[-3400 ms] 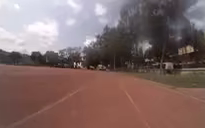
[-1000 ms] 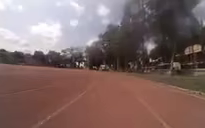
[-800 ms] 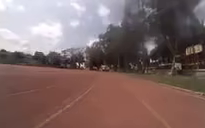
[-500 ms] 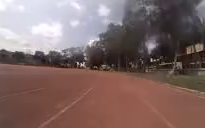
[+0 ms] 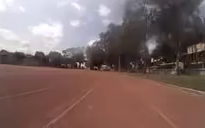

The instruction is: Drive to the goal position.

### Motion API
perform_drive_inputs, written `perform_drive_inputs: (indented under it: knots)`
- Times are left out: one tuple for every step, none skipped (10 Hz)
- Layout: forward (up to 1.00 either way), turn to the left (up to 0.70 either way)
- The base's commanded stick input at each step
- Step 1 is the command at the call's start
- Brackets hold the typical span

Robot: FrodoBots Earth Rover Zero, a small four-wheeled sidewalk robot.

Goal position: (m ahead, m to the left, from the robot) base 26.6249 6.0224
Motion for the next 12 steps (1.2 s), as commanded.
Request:
perform_drive_inputs:
  knots:
    - [0.70, -0.35]
    - [0.70, -0.35]
    - [0.70, -0.35]
    - [0.70, -0.24]
    - [0.70, 0.00]
    - [0.70, 0.00]
    - [0.70, 0.00]
    - [0.70, 0.00]
    - [0.70, 0.00]
    - [0.70, 0.00]
    - [0.70, 0.00]
    - [0.70, 0.00]
